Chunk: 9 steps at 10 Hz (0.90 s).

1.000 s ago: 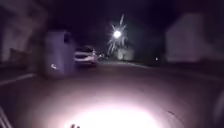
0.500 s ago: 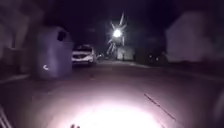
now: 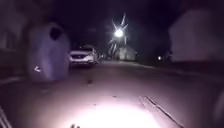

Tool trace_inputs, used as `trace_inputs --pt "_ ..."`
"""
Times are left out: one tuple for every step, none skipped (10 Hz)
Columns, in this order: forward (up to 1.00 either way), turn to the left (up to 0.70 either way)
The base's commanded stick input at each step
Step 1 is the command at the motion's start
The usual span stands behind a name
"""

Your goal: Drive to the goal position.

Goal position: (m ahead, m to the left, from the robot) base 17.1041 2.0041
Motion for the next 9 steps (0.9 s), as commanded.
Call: trace_inputs --pt "1.0 0.0" --pt "1.0 0.0" --pt "1.0 0.0" --pt "1.0 0.0" --pt "1.0 0.0" --pt "1.0 0.0" --pt "1.0 0.0" --pt "1.0 0.0" --pt "1.0 0.0"
